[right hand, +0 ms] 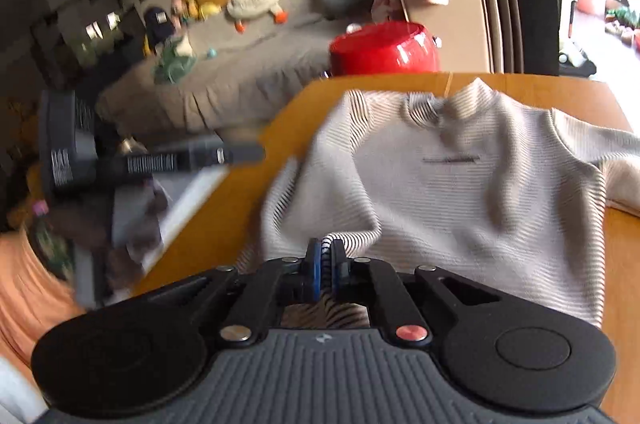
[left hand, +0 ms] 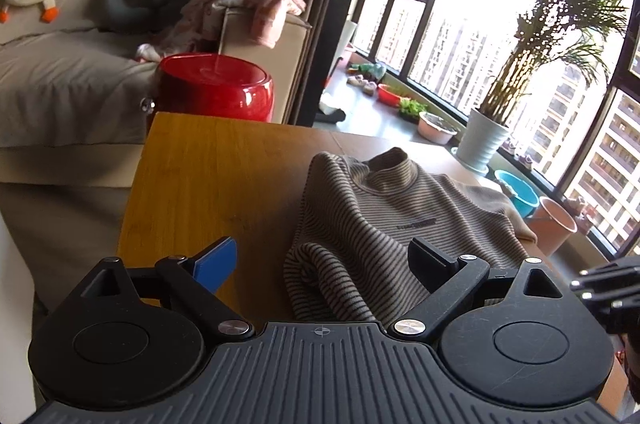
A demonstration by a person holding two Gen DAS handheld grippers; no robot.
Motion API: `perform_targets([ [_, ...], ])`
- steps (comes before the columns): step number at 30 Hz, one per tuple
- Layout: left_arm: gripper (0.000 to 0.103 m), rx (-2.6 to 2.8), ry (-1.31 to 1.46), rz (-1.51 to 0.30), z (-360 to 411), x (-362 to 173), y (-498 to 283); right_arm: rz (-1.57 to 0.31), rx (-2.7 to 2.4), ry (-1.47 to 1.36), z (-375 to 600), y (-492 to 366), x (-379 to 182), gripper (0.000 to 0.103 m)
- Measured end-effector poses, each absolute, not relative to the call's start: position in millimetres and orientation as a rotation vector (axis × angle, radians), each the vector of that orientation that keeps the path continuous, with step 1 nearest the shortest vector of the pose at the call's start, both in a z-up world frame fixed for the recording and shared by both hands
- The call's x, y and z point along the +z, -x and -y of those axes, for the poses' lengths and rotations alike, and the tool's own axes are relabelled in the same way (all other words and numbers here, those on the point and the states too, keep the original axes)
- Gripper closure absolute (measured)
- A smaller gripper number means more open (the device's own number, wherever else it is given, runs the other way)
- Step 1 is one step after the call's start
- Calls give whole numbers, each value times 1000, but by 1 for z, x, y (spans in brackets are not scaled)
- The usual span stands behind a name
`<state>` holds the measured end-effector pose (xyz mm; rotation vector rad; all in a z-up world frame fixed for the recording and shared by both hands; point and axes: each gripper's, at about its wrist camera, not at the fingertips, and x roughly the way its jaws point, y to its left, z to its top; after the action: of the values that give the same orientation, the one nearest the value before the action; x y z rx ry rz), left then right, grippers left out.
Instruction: Fold clothes
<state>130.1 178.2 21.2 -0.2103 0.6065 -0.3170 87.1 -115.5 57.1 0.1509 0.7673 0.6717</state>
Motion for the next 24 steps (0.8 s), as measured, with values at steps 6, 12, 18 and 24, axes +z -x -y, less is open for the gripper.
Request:
perform_targets([
  [6,5,-255,286,-589,-209,31,-134,-692,914,-56,44,-69,67,99],
  [12,5,-232,336,-622,-225,25,-137,-719,1037,52,-19,-62,48,98],
  [18,5,-289,337,-639,-204,19,-142,-888,970,-11,10,-66,15,90],
  [24,5,-341,307,-652,-166,16,-151,-726,657,-355,174,-82,59,65],
])
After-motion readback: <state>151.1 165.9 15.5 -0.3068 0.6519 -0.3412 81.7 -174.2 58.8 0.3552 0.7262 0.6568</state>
